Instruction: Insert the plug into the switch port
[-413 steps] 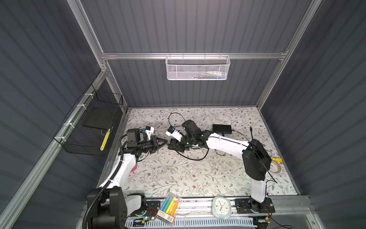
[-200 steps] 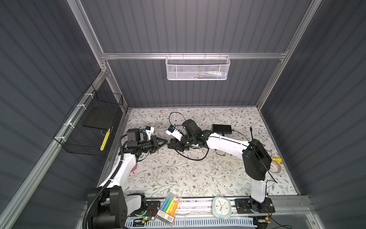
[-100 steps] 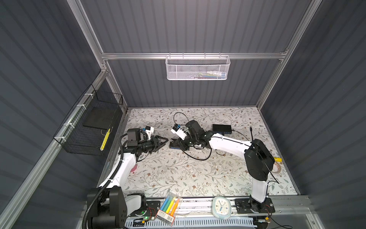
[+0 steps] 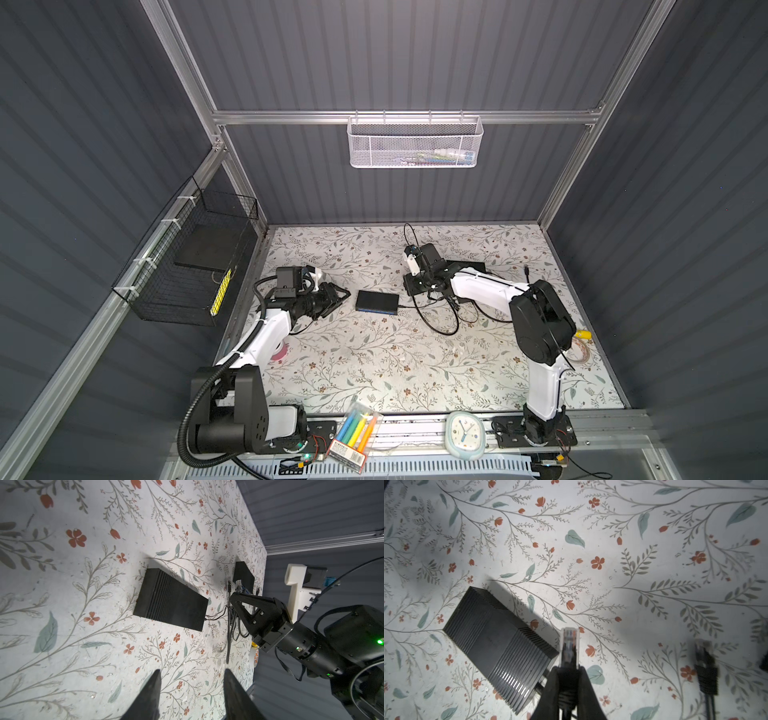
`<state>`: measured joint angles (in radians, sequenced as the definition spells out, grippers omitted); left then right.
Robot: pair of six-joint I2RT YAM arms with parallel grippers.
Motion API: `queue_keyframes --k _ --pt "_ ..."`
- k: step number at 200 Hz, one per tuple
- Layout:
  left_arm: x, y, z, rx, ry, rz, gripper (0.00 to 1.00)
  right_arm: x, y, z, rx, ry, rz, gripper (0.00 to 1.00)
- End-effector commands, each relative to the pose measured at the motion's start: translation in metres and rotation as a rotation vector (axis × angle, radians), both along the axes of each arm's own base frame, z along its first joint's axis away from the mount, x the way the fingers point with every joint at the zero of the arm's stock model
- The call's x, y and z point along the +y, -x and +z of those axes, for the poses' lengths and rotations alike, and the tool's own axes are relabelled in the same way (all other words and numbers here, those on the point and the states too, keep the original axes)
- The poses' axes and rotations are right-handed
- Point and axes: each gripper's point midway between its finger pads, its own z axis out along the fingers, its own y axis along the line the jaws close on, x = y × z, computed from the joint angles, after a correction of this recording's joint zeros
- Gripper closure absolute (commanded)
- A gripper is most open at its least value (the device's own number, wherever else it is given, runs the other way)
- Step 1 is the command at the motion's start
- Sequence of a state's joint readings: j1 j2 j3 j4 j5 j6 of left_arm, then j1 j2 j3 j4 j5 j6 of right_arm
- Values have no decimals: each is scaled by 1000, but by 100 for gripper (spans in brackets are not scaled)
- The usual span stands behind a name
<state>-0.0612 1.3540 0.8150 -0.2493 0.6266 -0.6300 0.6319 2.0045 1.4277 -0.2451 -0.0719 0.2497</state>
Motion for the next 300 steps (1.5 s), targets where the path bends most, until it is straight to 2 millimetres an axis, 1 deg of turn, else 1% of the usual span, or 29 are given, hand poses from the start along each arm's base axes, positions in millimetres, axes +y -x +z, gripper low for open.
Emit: queue_keyframes --k 1,21,53,79,100,121,147,158,180,198,220,245,277,290,293,300 --pt "-4 -13 -11 -6 -63 -3 52 -6 5 -21 61 57 -32 97" --pt "-17 -24 -20 -6 -9 -9 52 -7 7 -30 78 59 -40 97" --pt "-20 -38 -43 26 -13 -2 52 -5 14 -42 113 64 -39 97" --pt "-22 -46 -56 37 -15 -14 52 0 16 -44 122 56 -33 96" --pt "-25 -55 -61 34 2 -16 52 5 18 -47 135 53 -26 96" --pt "-28 -63 -66 33 20 -19 53 8 20 -54 152 58 -25 96" --pt "-31 -69 -74 39 31 -20 53 13 18 -54 155 45 -26 96" --pt "-32 -69 -76 44 49 -20 54 18 15 -52 151 38 -19 96" --pt "-32 -63 -75 47 55 -13 54 29 13 -49 148 20 4 96" --pt "-23 -56 -77 44 29 20 54 42 13 -49 161 3 44 96" --pt "-12 -49 -81 65 62 88 54 57 12 -46 163 -13 79 96" --pt "5 -37 -90 97 55 160 54 76 13 -42 164 -42 118 96" --pt "14 -25 -95 124 50 224 54 101 20 -40 168 -66 196 96" --pt "21 -20 -98 149 60 267 55 113 21 -35 156 -83 231 96" --pt "22 -20 -97 149 66 276 55 112 24 -39 173 -70 237 97" --pt "26 -18 -98 157 72 298 56 116 25 -36 169 -70 255 97"
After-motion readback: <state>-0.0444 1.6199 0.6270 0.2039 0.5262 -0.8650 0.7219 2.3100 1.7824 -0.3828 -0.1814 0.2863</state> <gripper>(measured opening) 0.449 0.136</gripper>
